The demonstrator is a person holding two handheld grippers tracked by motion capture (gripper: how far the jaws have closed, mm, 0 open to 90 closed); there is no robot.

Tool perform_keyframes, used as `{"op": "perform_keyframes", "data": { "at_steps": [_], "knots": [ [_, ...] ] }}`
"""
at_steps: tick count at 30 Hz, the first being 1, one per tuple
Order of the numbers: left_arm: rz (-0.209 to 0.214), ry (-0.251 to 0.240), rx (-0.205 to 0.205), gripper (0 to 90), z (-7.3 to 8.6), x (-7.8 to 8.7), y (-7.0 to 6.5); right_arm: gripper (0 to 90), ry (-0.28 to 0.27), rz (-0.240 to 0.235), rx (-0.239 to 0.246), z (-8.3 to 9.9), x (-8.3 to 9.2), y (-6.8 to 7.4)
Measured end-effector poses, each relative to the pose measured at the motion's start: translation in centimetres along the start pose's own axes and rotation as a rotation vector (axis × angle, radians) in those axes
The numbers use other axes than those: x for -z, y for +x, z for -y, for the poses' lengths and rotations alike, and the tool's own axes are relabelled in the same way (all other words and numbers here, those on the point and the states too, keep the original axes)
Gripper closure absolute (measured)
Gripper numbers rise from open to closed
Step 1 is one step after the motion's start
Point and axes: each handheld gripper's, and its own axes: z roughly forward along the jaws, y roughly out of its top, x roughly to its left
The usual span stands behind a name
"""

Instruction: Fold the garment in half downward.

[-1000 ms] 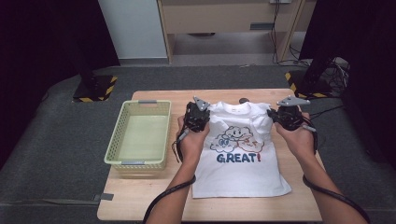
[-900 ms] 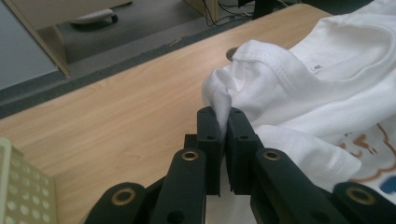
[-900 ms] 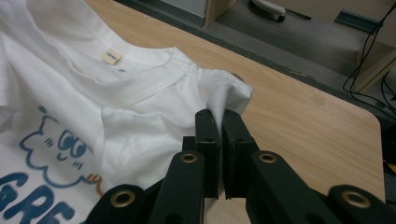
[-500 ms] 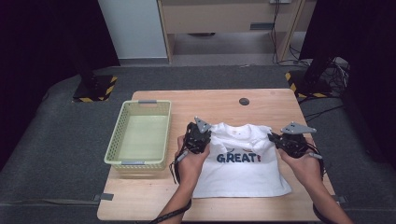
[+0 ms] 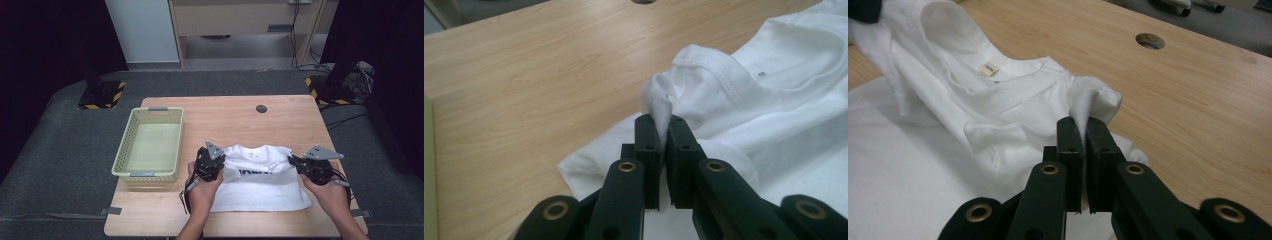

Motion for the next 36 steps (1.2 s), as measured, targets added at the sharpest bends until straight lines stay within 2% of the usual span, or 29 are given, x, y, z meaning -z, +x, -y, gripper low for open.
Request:
{"op": "perform_keyframes", "data": {
  "at_steps": [6,14,16,23,30,36],
  "knots": [
    [0.035,0.027,-0.017,85.6,2.1,0.2,-0.9,86.8,0.037,-0.029,0.024,1.6,0.3,1.0],
    [0.071,0.043,-0.028,84.9,4.2,0.4,-2.0,86.7,0.068,-0.048,0.005,3.5,-0.2,1.3],
    [0.075,0.061,-0.036,84.8,4.7,0.2,-2.1,86.7,0.076,-0.055,-0.004,3.9,-0.1,1.2],
    [0.081,0.126,-0.037,84.6,6.5,-1.2,-1.9,86.6,0.151,-0.077,-0.023,6.6,-0.6,1.6],
    [0.073,0.128,-0.021,84.3,6.9,-2.4,-1.8,86.5,0.194,-0.071,-0.028,7.0,-1.9,1.0],
    [0.045,0.113,-0.004,84.0,5.6,-4.6,-1.1,86.3,0.197,-0.032,-0.028,6.1,-3.5,-0.3]
  ]
}}
